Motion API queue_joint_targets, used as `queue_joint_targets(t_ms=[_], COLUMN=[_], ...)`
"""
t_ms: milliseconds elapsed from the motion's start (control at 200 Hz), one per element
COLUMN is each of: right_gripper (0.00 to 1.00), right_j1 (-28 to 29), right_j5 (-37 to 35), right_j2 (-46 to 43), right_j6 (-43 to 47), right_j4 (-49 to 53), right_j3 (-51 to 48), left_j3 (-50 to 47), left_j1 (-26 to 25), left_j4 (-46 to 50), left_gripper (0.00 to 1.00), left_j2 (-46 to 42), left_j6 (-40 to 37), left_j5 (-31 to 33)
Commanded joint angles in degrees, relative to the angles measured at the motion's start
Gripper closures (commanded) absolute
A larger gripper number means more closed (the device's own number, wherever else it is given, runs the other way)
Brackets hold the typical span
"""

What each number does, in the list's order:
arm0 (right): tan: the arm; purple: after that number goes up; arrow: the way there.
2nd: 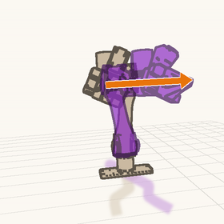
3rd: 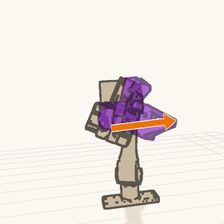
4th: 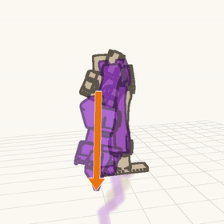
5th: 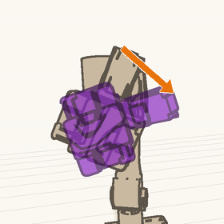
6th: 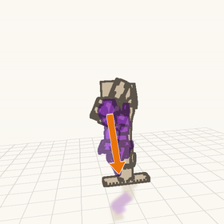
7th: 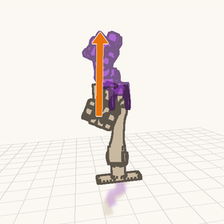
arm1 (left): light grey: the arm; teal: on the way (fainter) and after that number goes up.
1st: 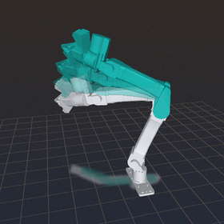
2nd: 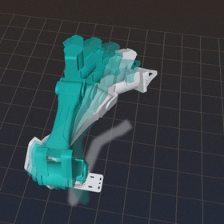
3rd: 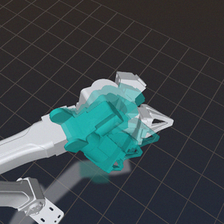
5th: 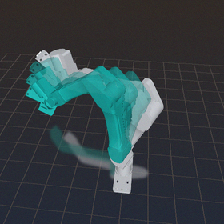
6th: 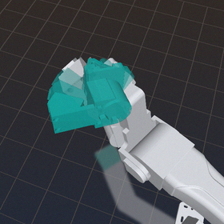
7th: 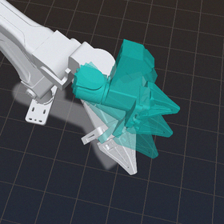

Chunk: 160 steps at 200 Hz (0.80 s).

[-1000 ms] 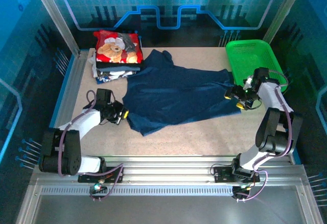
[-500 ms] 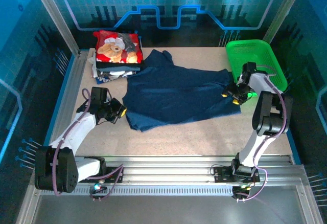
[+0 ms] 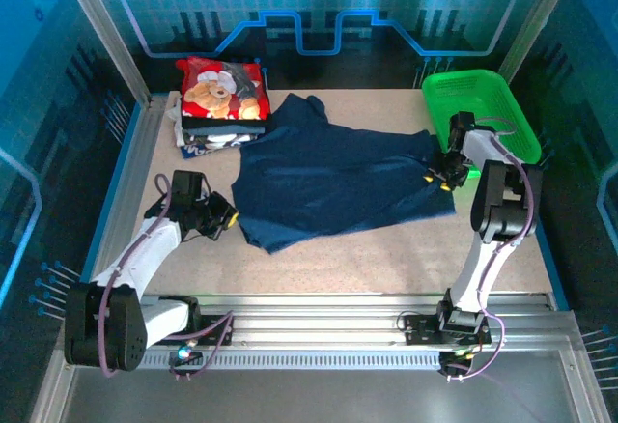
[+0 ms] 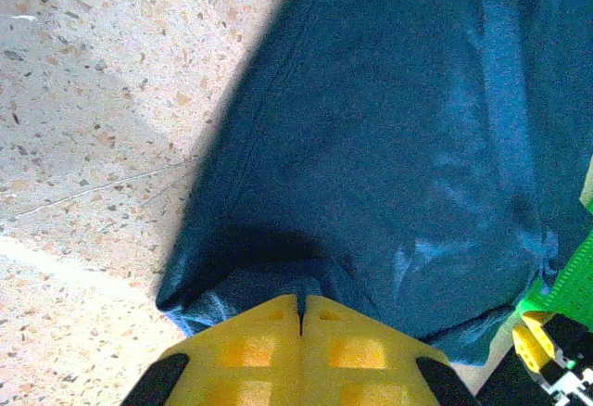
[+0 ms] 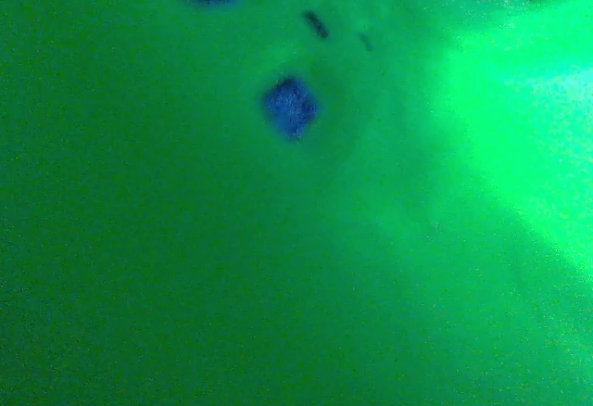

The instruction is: Fold and stack the t-shirts

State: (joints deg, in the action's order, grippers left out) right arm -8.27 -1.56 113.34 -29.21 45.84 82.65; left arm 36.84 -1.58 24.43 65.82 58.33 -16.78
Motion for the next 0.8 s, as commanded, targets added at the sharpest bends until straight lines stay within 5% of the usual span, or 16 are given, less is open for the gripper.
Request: queue_joint_targets(t_ms=[0,225,795], right_gripper=[0.6,0.69,0.74], right_j1=[1.8,2.7,3.2], right_j5=[-1.4,-1.5,-5.5], right_j2=[3.0,4.4,7.1], right_j6=[-0.1,0.1,1.4], right_j4=[1.9,2.7,5.1], right_j3=[1.3,1.6,1.6], left_j3=[-0.5,-0.4,-0.2], left_j1=[0.6,0.6,1.1], left_j4=[1.8,2.8,3.2], left_gripper=[1.0,1.0,1.0], left_j2=[-1.6,-2.7,-2.8], left_j6=[-0.8,-1.0,-1.9], left_j5=[-0.2,0.2,0.5])
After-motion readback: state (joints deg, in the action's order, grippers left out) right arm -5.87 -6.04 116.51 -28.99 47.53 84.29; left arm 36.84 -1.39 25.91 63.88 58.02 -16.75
